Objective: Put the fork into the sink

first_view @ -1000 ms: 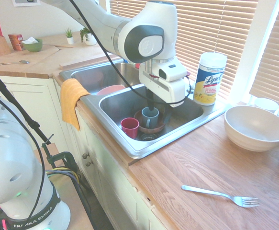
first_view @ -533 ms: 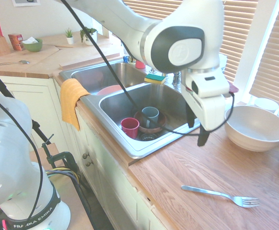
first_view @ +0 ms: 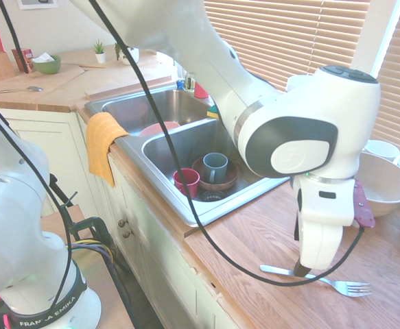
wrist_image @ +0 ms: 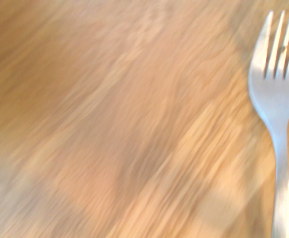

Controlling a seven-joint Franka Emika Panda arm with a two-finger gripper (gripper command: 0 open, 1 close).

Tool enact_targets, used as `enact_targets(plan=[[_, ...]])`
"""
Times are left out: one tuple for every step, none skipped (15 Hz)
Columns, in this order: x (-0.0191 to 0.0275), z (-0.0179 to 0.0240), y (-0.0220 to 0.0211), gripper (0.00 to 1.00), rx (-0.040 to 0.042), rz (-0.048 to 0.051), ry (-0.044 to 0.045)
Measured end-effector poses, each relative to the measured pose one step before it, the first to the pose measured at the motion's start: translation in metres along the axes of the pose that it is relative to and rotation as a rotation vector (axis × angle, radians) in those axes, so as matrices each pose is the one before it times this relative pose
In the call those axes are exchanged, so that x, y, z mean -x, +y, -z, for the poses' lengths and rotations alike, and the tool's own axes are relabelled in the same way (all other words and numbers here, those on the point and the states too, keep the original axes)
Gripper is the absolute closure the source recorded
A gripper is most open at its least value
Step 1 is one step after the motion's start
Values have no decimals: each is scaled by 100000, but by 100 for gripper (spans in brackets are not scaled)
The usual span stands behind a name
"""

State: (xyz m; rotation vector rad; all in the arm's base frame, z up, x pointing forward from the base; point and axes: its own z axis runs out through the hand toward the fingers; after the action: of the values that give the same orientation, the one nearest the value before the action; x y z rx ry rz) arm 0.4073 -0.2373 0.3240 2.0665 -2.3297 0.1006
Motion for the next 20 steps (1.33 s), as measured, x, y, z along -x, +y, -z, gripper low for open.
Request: enact_targets(plan=[[-331, -292, -116, 100, 501, -531, 22], [-249, -95, -88, 100, 124, -425, 75], [-233, 62, -53, 100, -246, -542, 135], [-230, 110, -79, 100, -770, -533, 322], [-300, 53, -90, 100, -995, -387, 533], [-318, -61, -92, 100, -852, -151, 749], [-415, -202, -45, 100, -713, -165, 896], [-379, -302, -38, 100, -495, -205, 772], [-252, -241, -110, 100, -665, -194, 569], [-200, -66, -113, 100, -183, -239, 243], [-71, -40, -103, 100, -88, -33, 123], [40, -9, -105, 100, -285, 156, 123], [88, -11, -115, 100, -137, 191, 14], [150, 5, -141, 100, -101, 231, -88], [124, 18, -97, 100, -145, -73, -245], [4, -13, 2, 100, -38, -680, -593], [-68, -10, 35, 100, -25, -623, -501], [-41, 3, 16, 100, 80, -514, -470], [-94, 25, 24, 100, 466, -273, -336], [-37, 38, -13, 100, 296, -160, -223]])
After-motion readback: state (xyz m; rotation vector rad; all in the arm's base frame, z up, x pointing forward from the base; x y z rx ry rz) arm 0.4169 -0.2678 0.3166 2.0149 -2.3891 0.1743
